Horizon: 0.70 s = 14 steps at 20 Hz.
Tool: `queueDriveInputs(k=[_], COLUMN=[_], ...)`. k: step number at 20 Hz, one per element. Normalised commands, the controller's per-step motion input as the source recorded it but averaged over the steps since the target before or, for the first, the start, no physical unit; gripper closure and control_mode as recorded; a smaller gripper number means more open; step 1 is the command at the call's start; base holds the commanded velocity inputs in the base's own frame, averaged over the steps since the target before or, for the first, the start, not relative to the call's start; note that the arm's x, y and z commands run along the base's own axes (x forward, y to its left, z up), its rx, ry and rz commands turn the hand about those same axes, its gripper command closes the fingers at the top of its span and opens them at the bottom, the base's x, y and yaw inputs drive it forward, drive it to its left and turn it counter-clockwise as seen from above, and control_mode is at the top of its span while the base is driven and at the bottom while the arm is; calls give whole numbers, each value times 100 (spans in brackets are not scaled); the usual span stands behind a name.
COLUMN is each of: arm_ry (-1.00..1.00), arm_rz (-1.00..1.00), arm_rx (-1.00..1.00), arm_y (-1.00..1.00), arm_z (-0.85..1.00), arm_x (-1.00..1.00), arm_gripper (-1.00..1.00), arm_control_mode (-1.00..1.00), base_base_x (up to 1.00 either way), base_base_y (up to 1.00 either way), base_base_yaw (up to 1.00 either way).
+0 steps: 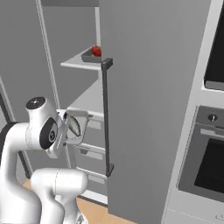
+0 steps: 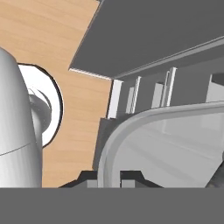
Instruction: Take the meat container that has the fish and place it on the second highest rack of the freezer. Then take the vegetable container that has the bell pepper and tomato and place it on the highest rack of the freezer.
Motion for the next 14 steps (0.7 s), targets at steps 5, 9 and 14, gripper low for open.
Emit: queueDriveInputs(k=[5, 9, 14], arm_ry=[0, 0, 0], arm_rz=[0, 0, 0], arm_rx=[0, 0, 0], arm_y=[0, 0, 0], arm_z=[0, 0, 0], arm_x=[0, 0, 0], arm_gripper=[100, 100, 100], arm_control_mode=[100, 100, 100], base_base_x=[25, 30, 38], base_base_y=[31, 0, 15], base_base_yaw=[-13, -24, -22])
